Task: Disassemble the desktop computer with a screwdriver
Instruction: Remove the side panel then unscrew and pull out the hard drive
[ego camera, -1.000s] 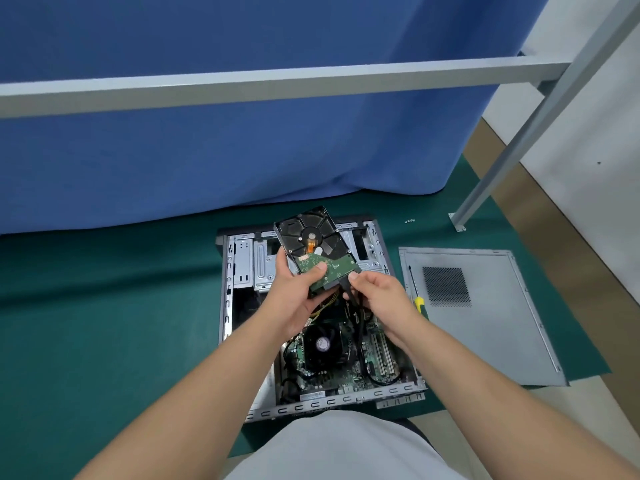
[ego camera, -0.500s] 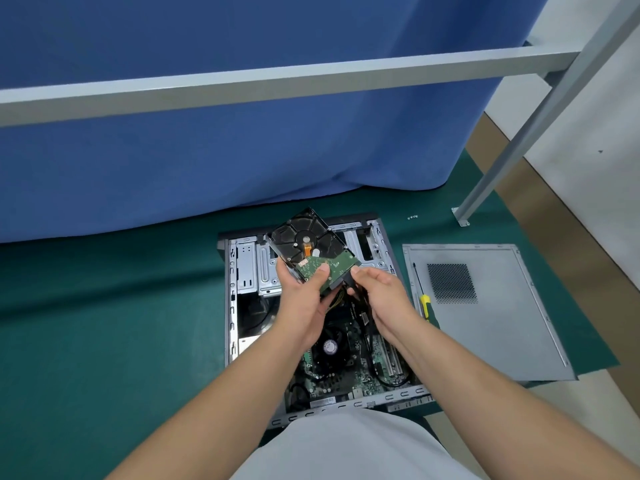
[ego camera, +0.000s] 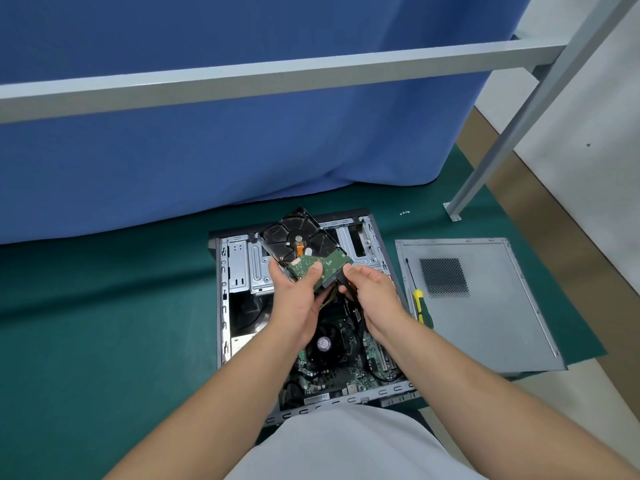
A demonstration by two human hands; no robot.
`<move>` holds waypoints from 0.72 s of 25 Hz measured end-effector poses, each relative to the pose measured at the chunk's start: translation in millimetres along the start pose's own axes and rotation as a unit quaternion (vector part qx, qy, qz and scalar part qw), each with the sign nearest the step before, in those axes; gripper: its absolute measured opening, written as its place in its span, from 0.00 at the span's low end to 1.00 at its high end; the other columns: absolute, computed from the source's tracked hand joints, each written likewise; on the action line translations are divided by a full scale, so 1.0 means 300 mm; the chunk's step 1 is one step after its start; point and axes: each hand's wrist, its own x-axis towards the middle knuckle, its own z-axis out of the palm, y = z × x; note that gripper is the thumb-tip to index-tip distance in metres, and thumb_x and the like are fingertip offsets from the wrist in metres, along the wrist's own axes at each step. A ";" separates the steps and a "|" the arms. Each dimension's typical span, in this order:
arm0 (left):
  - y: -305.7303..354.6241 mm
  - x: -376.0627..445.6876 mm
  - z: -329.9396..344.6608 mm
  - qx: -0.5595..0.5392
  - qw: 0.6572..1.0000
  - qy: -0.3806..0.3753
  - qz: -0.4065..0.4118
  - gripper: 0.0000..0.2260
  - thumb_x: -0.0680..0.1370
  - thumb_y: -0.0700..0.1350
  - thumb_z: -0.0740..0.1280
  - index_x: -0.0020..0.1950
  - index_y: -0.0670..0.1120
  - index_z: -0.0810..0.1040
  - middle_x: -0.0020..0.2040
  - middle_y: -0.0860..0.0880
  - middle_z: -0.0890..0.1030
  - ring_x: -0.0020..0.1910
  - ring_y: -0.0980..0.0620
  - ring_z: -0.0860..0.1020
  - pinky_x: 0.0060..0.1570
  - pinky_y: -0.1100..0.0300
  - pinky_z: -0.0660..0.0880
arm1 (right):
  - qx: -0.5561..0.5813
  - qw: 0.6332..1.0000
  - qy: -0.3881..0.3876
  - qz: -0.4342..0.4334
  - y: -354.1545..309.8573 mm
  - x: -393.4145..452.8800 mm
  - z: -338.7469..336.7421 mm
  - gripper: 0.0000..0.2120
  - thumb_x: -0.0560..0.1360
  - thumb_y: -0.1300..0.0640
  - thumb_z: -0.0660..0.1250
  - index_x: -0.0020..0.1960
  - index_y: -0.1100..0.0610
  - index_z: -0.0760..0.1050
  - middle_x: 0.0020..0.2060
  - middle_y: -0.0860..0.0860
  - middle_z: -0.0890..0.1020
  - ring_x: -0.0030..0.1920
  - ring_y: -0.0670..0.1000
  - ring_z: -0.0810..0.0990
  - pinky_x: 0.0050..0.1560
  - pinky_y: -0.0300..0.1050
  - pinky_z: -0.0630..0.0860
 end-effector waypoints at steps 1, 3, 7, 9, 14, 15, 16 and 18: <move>0.006 0.004 -0.005 -0.007 1.000 0.000 0.000 0.41 0.78 0.36 0.72 0.79 0.66 0.54 0.67 0.42 0.79 0.54 0.46 0.86 0.55 0.46 0.83 | -0.016 1.000 0.002 0.000 -0.004 0.002 -0.004 0.10 0.82 0.53 0.68 0.46 0.56 0.83 0.43 0.50 0.87 0.41 0.47 0.82 0.51 0.45 0.81; 0.036 0.019 -0.029 -0.018 1.000 0.001 -0.011 0.43 0.78 0.34 0.72 0.80 0.65 0.53 0.63 0.40 0.81 0.53 0.44 0.86 0.52 0.46 0.83 | -0.081 0.996 -0.030 -0.005 -0.025 0.002 -0.028 0.12 0.81 0.51 0.68 0.44 0.59 0.81 0.40 0.52 0.85 0.41 0.52 0.81 0.54 0.54 0.80; 0.030 0.004 -0.030 -0.038 0.999 0.007 -0.028 0.40 0.77 0.32 0.72 0.78 0.63 0.58 0.59 0.41 0.83 0.50 0.45 0.87 0.45 0.49 0.84 | -0.144 0.983 -0.107 -0.040 -0.049 0.010 -0.081 0.13 0.81 0.53 0.68 0.38 0.54 0.77 0.36 0.52 0.80 0.40 0.52 0.78 0.49 0.48 0.76; 0.023 0.006 -0.042 -0.068 0.997 0.034 -0.012 0.29 0.77 0.32 0.71 0.69 0.58 0.68 0.62 0.40 0.82 0.51 0.43 0.86 0.48 0.48 0.84 | -0.123 0.986 -0.104 -0.047 -0.044 0.021 -0.124 0.10 0.82 0.58 0.66 0.42 0.57 0.78 0.36 0.50 0.82 0.41 0.51 0.79 0.54 0.48 0.76; 0.100 0.029 -0.112 -0.149 0.987 0.060 0.004 0.44 0.77 0.31 0.69 0.79 0.66 0.53 0.64 0.36 0.76 0.51 0.41 0.86 0.46 0.48 0.84 | -0.094 0.994 -0.062 -0.011 -0.042 0.040 -0.211 0.08 0.83 0.59 0.63 0.50 0.62 0.78 0.41 0.54 0.84 0.42 0.51 0.84 0.46 0.42 0.81; 0.094 0.026 -0.108 -0.138 0.989 0.051 0.002 0.45 0.77 0.31 0.70 0.79 0.66 0.52 0.64 0.36 0.76 0.51 0.41 0.86 0.47 0.47 0.84 | -0.121 0.990 -0.067 -0.009 -0.039 0.035 -0.192 0.07 0.84 0.59 0.62 0.51 0.61 0.78 0.43 0.55 0.84 0.39 0.50 0.84 0.38 0.40 0.79; 0.084 0.024 -0.100 -0.123 0.992 0.043 0.001 0.45 0.77 0.31 0.71 0.79 0.66 0.52 0.63 0.37 0.77 0.52 0.42 0.86 0.48 0.47 0.84 | -0.151 0.986 -0.067 -0.013 -0.036 0.028 -0.168 0.07 0.84 0.60 0.62 0.52 0.59 0.78 0.45 0.54 0.84 0.36 0.49 0.83 0.33 0.39 0.76; 0.061 0.023 -0.087 -0.092 0.995 0.039 0.009 0.43 0.77 0.32 0.71 0.77 0.67 0.55 0.64 0.40 0.78 0.53 0.44 0.86 0.49 0.47 0.84 | -0.217 0.973 -0.058 -0.050 -0.031 0.016 -0.127 0.09 0.83 0.62 0.61 0.52 0.53 0.79 0.46 0.48 0.86 0.31 0.49 0.76 0.30 0.40 0.71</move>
